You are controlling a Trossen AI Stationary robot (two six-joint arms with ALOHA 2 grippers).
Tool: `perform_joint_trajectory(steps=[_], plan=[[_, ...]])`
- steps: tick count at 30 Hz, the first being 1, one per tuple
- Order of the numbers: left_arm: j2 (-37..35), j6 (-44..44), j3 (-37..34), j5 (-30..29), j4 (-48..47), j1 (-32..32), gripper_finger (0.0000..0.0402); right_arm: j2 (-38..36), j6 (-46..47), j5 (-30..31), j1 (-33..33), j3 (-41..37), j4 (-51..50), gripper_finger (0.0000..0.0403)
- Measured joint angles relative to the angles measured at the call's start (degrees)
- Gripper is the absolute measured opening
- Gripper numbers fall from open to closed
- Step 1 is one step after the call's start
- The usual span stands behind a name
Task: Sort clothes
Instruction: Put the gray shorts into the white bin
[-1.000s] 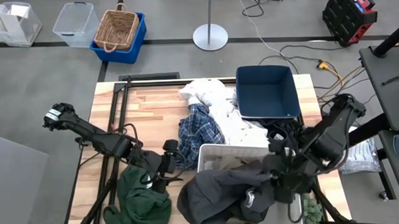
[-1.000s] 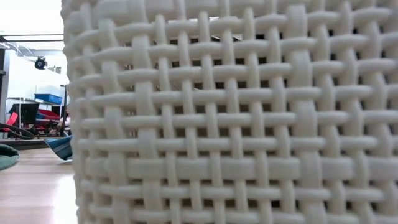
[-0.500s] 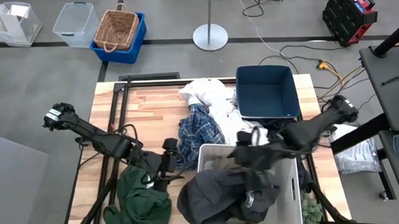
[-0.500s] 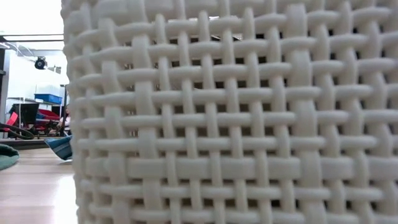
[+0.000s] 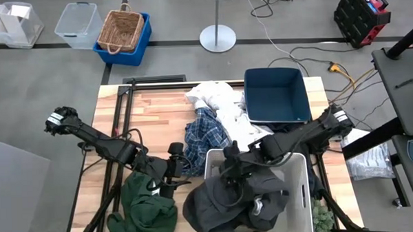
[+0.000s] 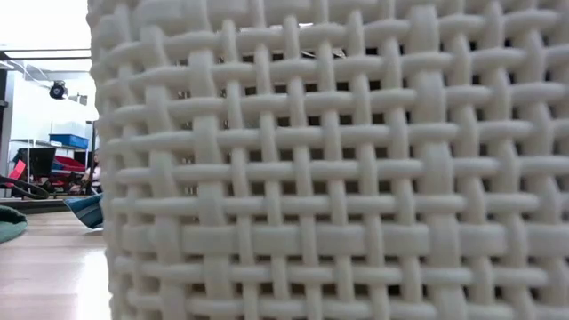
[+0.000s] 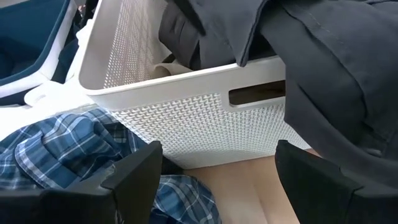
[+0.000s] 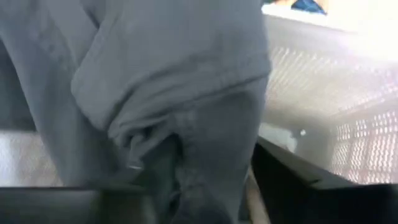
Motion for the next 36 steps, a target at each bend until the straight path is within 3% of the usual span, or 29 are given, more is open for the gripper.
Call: perform_joint_trajectory(steps=[4, 6, 10, 18, 21, 30, 36], plan=[[0.00, -0.03, -0.02, -0.01, 0.01, 0.00, 0.0288, -0.58, -0.47, 0.00, 1.37, 1.05, -3.85, 0.0049], [0.00, -0.27, -0.02, -0.02, 0.08, 0.00, 0.0288, -1.89, -0.34, 0.20, 2.16, 1.06, -4.25, 0.0024], [-0.04, -0.47, -0.02, -0.03, 0.22, 0.00, 0.0288, -6.06, 3.72, 3.84, 4.52, 1.15, -8.89, 0.0013], [-0.40, -0.47, -0.02, -0.13, 0.06, 0.00, 0.0288, -14.26, 26.39, 10.13, 12.64, 1.09, -25.99, 0.0011], [-0.48, -0.46, -0.02, -0.15, 0.03, 0.00, 0.0288, -15.02, 31.84, 12.95, 16.10, -0.80, -27.95, 0.0010], [-1.14, 0.24, -0.02, -2.75, 0.01, 0.00, 0.0288, -8.04, 22.86, 11.22, 12.77, -12.10, -9.65, 0.0009], [-2.33, 0.00, -0.02, -6.12, 0.32, 0.04, 0.0288, 0.53, 15.59, 5.98, 7.48, -13.14, -6.85, 0.0009]])
